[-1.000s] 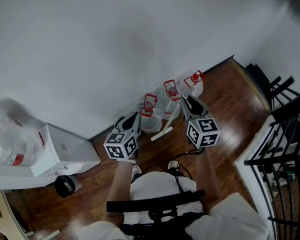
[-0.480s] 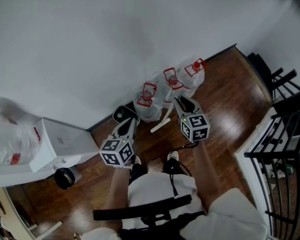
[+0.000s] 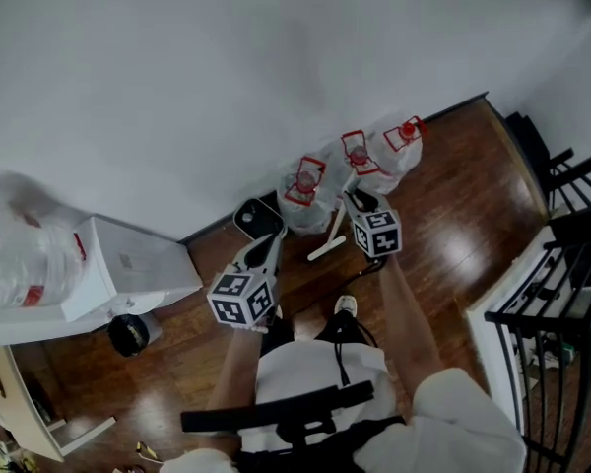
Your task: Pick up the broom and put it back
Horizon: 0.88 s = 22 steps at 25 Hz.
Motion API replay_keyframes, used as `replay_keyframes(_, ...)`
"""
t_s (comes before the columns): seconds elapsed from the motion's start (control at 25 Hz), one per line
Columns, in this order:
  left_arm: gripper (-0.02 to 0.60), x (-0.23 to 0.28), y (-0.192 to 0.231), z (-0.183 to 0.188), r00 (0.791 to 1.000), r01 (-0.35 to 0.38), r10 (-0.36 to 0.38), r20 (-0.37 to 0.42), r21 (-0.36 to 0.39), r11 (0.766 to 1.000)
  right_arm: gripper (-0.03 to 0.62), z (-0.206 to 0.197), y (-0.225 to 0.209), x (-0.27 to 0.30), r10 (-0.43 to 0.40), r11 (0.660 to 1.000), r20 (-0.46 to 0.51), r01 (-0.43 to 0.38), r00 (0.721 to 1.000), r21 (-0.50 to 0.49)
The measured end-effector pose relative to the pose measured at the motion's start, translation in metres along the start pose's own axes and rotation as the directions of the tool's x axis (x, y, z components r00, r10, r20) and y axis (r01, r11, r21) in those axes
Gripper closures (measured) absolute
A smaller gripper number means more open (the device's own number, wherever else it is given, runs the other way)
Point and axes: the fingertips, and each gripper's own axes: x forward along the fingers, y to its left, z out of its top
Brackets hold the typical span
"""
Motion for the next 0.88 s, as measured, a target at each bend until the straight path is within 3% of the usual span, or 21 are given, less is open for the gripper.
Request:
replay_keyframes(0.44,0.595,-0.018,0.033,0.011,0.995,-0.085,0.087,0.042,-0.043,0.995,0.476,0.043,0.011,0.111,0.110,0.990,-0.108,-0.118,0.988,-0.071)
replay_keyframes(0.88,0.595,-0.037,0.074,0.020,0.984,-0.158,0.165,0.072,-0.097,0.983,0.470,0.073,0.018,0.152,0.056,0.987,-0.120,-0.073,0.991,-0.141)
